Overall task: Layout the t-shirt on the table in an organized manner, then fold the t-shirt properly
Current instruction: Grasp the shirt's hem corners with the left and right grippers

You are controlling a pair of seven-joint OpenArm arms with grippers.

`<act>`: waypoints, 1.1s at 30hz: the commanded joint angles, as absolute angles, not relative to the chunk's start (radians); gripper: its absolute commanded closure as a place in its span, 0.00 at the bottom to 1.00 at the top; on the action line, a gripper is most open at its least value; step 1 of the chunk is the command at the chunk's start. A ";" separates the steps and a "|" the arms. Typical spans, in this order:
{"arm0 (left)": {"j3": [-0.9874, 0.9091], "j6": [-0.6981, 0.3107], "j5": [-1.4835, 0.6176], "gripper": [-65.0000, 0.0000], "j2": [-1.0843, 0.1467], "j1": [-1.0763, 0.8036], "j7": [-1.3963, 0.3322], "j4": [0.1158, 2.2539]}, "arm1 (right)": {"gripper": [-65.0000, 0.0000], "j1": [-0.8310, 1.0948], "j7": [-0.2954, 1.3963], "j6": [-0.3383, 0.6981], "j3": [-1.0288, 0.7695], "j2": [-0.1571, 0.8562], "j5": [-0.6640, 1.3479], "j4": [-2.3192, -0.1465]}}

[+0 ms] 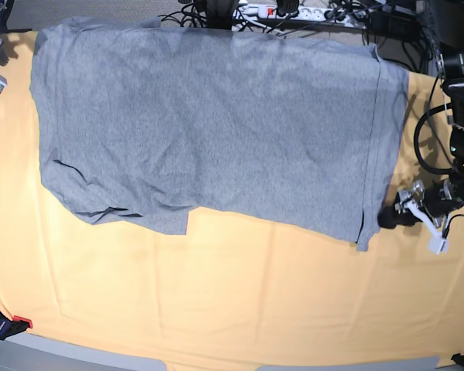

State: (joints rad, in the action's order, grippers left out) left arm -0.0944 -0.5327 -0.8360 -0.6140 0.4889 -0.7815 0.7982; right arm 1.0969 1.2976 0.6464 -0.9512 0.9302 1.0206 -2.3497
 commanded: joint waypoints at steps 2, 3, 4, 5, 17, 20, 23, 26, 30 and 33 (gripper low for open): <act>-0.101 -0.520 -0.794 0.39 -0.607 0.510 -0.789 0.809 | 0.59 1.099 1.293 0.643 -0.963 0.942 1.016 -2.356; -0.101 -0.522 -0.789 0.39 -0.596 0.510 -0.801 0.809 | 0.59 1.099 1.294 0.643 -0.963 0.942 1.016 -2.356; -0.101 -0.527 -0.790 0.39 -0.584 0.510 -0.815 0.809 | 0.59 1.099 1.294 0.643 -0.963 0.942 1.016 -2.356; -0.101 -0.537 -0.792 0.39 -0.574 0.510 -0.826 0.809 | 0.59 1.099 1.294 0.643 -0.963 0.942 1.016 -2.356; -0.101 -0.698 -1.112 0.39 -0.513 0.514 -1.022 0.809 | 0.59 1.099 1.293 0.643 -0.963 0.942 1.016 -2.356; -0.101 -0.698 -1.095 0.39 -0.514 0.529 -1.003 0.809 | 0.59 1.099 1.292 0.643 -0.963 0.942 1.016 -2.356; -0.101 -0.698 -1.013 0.39 -0.516 0.540 -0.893 0.809 | 0.59 1.099 1.285 0.643 -0.963 0.942 1.017 -2.356; -0.101 -0.698 -0.881 0.39 -0.516 0.552 -0.738 0.809 | 0.59 1.099 1.274 0.643 -0.963 0.942 1.016 -2.356; -0.101 -0.646 -0.784 0.40 -0.515 0.575 -0.669 0.809 | 0.59 1.098 1.240 0.644 -0.963 0.942 1.016 -2.356; -0.101 -0.601 -0.762 0.79 -0.515 0.589 -0.680 0.809 | 0.59 1.055 1.194 0.648 -0.962 0.942 1.016 -2.356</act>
